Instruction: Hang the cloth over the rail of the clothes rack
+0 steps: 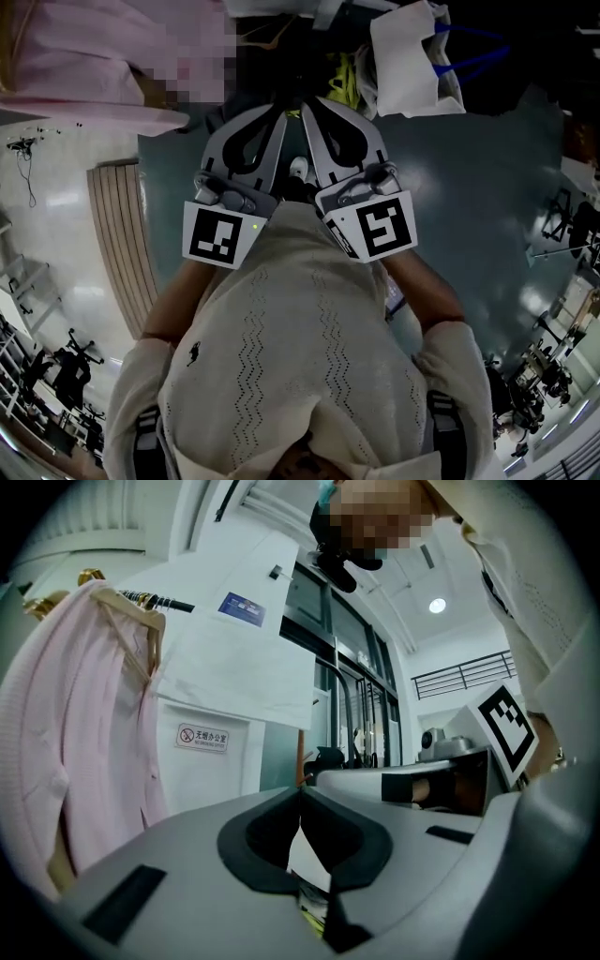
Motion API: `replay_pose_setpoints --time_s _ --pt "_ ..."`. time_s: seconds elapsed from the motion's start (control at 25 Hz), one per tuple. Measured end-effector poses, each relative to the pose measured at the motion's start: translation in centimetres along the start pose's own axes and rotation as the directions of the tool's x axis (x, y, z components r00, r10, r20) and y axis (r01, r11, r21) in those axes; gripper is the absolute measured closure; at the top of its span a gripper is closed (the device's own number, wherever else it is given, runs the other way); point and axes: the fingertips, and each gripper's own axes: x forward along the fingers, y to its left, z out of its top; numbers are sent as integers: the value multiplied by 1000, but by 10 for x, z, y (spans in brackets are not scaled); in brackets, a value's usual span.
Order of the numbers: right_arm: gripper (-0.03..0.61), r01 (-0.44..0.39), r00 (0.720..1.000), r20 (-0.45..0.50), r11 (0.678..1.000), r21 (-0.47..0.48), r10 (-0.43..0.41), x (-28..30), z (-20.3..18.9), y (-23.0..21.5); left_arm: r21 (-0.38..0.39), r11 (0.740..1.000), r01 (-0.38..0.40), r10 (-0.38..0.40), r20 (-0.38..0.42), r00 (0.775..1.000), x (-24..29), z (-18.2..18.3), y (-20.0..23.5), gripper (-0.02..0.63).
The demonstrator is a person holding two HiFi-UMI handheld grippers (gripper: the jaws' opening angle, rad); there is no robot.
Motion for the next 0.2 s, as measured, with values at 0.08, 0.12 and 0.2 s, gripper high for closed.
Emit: replay_pose_setpoints --time_s 0.08,0.12,0.2 --pt "560 -38 999 1 999 -23 38 -1 3 3 22 1000 16 -16 2 1000 2 2 -4 600" --pt "560 -48 999 3 998 -29 48 -2 6 4 26 999 19 -19 6 1000 2 3 -6 600" --pt "560 -60 998 7 998 -32 60 -3 10 4 30 999 21 -21 17 1000 3 7 -7 600"
